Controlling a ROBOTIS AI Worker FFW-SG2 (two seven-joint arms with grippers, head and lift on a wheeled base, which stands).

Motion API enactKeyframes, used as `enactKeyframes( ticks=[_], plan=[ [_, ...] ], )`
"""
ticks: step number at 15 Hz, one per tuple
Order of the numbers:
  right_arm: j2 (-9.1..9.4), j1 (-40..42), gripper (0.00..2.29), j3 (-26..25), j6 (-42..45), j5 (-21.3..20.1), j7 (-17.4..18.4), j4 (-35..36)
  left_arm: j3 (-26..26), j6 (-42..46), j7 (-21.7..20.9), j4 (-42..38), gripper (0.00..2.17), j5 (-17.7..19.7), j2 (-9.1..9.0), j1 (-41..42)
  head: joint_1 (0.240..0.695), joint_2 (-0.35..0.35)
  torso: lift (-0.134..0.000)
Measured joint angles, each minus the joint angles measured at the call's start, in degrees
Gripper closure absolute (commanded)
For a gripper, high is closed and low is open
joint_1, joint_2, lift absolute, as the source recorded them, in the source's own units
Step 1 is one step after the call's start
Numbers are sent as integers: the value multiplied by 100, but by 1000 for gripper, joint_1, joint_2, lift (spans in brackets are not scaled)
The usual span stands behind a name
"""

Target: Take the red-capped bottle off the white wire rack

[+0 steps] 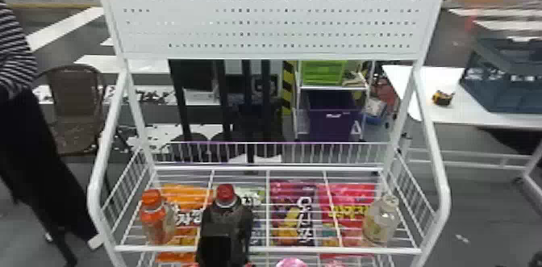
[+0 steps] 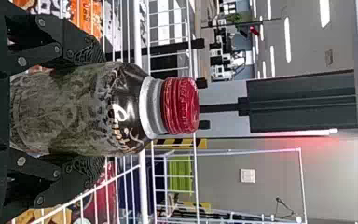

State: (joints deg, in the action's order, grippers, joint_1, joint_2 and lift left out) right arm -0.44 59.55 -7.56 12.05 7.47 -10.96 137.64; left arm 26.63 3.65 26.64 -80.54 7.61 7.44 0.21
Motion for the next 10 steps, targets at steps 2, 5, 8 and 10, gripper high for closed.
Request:
enactKeyframes(
  ticks=[2,5,8,10],
  plan=[
    [3,-11,1187,7,-31,0,0,0,0,-161,38,-547,2145,3,80,254,499,0,0],
    [2,-14,1187,4,-51,-2,-2,13,-158,-688,54,-1934,2145,-9,310,893,499,0,0],
    [3,-29,1187,1,-108,-12,0,28,-554,-1267,-12,-3555,2145,-15,656,1741,499,0,0],
    [5,-70,1187,7,-204,-28,0,46,-947,-1425,-220,-4410,2145,-16,783,2354,499,0,0]
  ],
)
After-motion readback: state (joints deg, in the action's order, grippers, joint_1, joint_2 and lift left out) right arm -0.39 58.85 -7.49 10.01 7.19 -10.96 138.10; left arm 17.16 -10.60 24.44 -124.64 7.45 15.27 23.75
